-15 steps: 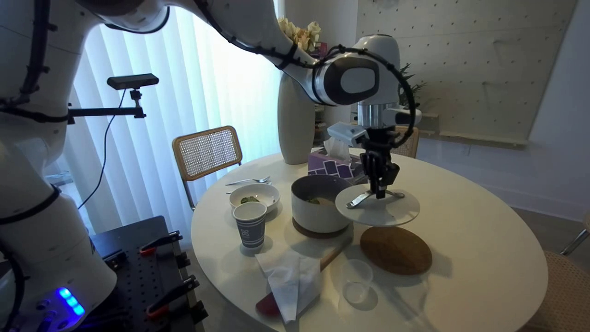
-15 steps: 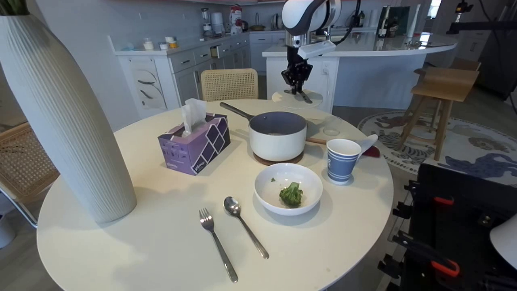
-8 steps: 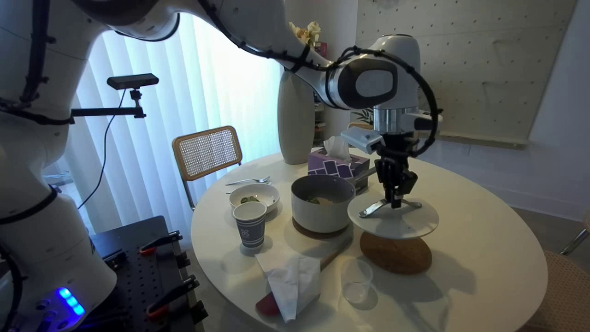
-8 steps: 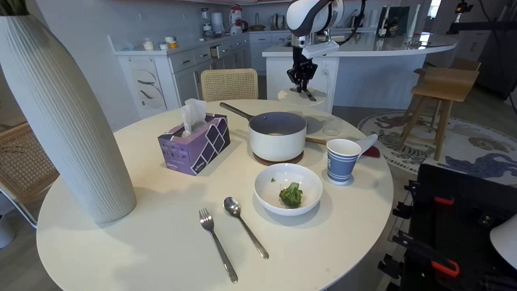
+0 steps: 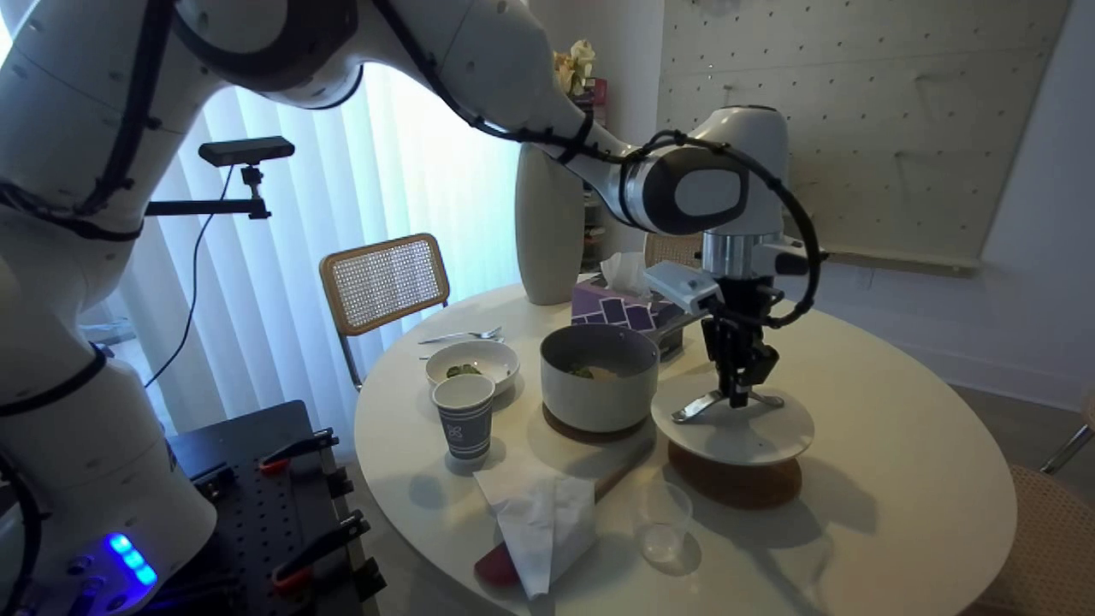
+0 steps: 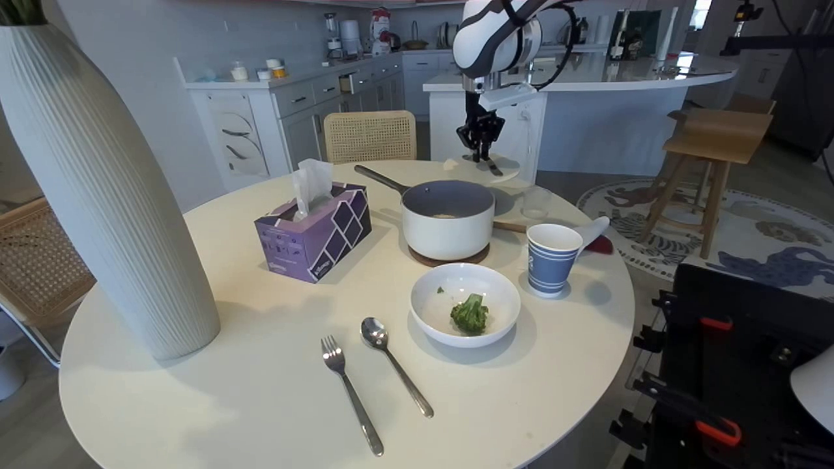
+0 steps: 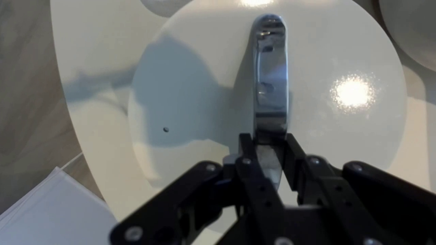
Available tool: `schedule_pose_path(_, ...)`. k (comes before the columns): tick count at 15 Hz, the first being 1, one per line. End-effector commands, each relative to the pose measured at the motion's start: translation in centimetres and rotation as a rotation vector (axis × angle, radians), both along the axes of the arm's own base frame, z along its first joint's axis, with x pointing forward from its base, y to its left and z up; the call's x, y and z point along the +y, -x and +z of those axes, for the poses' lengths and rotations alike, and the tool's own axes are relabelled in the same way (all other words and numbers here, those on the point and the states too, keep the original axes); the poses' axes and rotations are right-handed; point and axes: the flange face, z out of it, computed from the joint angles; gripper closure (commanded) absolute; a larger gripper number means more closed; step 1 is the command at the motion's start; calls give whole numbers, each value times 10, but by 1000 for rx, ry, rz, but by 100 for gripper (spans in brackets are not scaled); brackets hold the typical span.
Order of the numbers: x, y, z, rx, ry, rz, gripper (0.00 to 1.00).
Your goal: Put the pots lid on the table
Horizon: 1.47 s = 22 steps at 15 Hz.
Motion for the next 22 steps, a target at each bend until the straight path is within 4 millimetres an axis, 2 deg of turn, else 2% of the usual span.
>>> schedule_pose_path(1,2,-20,0,-26,4,-12,94)
schedule_pose_path(13,-1,-45,-50,-1,-2,-17,94)
schedule_pose_path(22,2,-54,-75,13,-70,-43,94)
